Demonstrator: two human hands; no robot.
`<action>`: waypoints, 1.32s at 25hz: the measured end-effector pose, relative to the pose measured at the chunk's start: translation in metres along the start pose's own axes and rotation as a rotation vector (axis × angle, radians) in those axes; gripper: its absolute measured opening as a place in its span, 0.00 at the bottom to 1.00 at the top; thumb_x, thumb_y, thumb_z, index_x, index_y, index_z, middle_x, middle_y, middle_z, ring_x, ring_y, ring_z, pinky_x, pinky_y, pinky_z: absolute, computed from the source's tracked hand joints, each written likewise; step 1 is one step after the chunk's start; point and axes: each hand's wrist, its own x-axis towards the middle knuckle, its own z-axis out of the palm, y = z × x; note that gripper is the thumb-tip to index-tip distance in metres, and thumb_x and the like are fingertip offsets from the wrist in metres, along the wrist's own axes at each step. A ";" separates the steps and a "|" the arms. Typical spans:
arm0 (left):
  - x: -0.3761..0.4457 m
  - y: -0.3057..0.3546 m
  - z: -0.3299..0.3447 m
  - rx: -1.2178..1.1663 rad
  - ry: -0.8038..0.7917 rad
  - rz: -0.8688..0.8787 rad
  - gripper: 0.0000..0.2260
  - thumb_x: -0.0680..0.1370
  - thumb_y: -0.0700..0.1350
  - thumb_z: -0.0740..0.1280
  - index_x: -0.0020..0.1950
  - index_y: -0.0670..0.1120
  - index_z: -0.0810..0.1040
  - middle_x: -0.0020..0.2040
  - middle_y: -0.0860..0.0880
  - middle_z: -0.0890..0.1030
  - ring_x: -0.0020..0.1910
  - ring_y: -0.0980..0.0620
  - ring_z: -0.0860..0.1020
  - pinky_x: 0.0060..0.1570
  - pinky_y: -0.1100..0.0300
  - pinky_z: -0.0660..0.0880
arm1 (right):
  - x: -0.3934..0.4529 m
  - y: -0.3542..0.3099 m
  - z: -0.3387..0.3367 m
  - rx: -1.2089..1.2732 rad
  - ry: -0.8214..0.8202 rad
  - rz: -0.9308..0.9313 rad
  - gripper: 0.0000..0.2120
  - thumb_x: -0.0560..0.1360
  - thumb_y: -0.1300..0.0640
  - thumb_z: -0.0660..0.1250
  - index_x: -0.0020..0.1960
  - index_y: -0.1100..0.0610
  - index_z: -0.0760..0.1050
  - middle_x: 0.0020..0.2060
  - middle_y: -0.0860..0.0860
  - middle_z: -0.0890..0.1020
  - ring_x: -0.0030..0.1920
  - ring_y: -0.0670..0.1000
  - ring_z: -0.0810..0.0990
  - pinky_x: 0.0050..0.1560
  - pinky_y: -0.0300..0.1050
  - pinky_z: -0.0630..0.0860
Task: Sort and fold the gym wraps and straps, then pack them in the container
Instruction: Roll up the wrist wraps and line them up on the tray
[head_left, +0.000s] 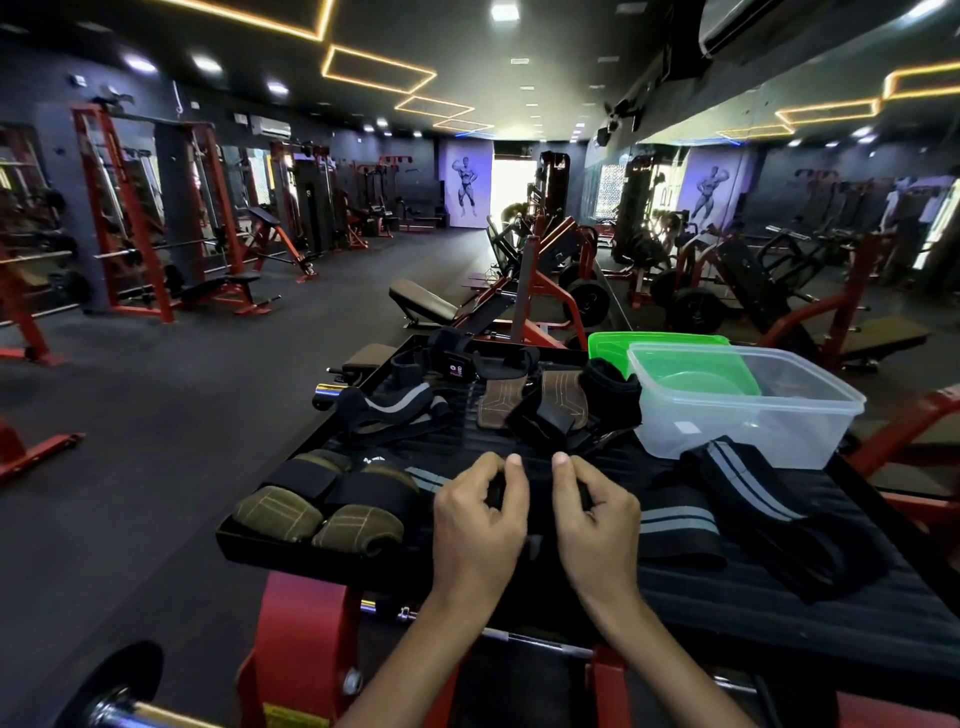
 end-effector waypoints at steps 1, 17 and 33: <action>0.004 -0.003 -0.001 -0.012 0.004 -0.040 0.18 0.77 0.50 0.60 0.27 0.52 0.61 0.22 0.54 0.64 0.23 0.57 0.61 0.26 0.68 0.57 | -0.004 -0.001 0.000 -0.007 -0.025 -0.020 0.17 0.74 0.43 0.56 0.30 0.49 0.65 0.22 0.46 0.65 0.24 0.43 0.63 0.27 0.44 0.62; 0.017 -0.004 -0.006 -0.010 -0.212 -0.456 0.27 0.74 0.50 0.69 0.20 0.46 0.60 0.21 0.53 0.60 0.26 0.52 0.61 0.31 0.56 0.61 | -0.015 0.000 -0.007 -0.190 -0.033 -0.324 0.14 0.74 0.49 0.59 0.36 0.58 0.75 0.27 0.46 0.75 0.29 0.45 0.72 0.31 0.40 0.67; 0.001 -0.007 0.001 -0.077 0.011 -0.270 0.15 0.78 0.44 0.65 0.32 0.42 0.70 0.25 0.53 0.67 0.24 0.57 0.66 0.26 0.68 0.63 | -0.029 0.004 0.010 0.346 -0.205 0.195 0.18 0.69 0.38 0.57 0.54 0.46 0.70 0.45 0.44 0.80 0.48 0.39 0.78 0.50 0.30 0.70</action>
